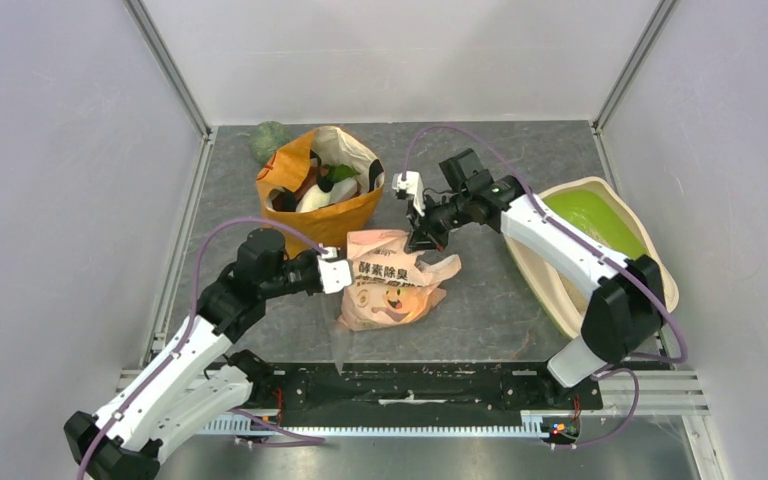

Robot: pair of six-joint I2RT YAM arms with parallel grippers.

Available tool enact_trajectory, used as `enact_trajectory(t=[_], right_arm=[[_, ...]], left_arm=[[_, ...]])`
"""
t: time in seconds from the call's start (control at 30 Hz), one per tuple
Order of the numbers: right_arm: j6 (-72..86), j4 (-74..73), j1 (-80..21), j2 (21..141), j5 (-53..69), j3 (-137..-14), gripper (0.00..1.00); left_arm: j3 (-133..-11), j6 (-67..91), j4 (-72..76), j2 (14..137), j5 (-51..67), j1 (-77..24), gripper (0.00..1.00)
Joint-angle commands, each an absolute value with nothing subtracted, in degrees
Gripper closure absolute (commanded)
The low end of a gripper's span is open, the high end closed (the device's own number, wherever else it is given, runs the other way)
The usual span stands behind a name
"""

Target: Fill the litter box with clean litter

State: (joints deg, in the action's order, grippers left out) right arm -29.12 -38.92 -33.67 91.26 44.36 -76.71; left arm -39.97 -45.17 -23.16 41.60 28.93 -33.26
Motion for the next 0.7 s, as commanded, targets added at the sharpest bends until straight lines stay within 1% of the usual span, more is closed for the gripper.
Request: enact_trajectory(t=[0.0,0.2,0.33,0.43,0.53,0.57,0.6,0.63,0.67], right_arm=[[-23.34,-38.48,-33.31,85.12,42.13,-81.37,1.00],[-19.94,-35.17,-33.30,81.45,40.68,-82.08,1.00],[-16.73,-34.32,-33.27,81.17,42.01,-83.87,1.00],[-15.33,-34.06,-33.87,81.28,42.62,-83.82,1.00],[-13.42,-34.06,-36.00,81.26,43.22,-81.85,1.00],[-12.98,-34.03,-37.03,81.09,43.12,-80.91,1.00],[-12.97,-34.10,-37.88,80.76,42.86,-79.99,1.00],[-13.08,-34.06,-38.60,80.47,42.32,-78.84,1.00],[-13.18,-34.08,-39.24,80.08,41.30,-77.90,1.00]], left_arm=[[-42.78,-40.31,-11.39,44.28,23.71,-33.49,0.98],[-40.40,-42.28,-6.33,41.42,23.21,-33.67,0.98],[-38.94,-43.92,-3.99,39.21,21.80,-34.66,0.98],[-38.18,-46.61,-6.25,38.12,21.46,-35.21,0.98],[-37.77,-49.70,-13.25,35.70,22.16,-35.16,0.97],[-38.29,-49.03,-16.82,34.31,23.10,-35.16,0.82],[-39.65,-47.95,-20.68,33.07,24.46,-35.16,0.57],[-41.54,-45.85,-25.01,31.81,26.31,-35.16,0.45],[-43.74,-41.88,-28.62,31.15,27.35,-35.18,0.38]])
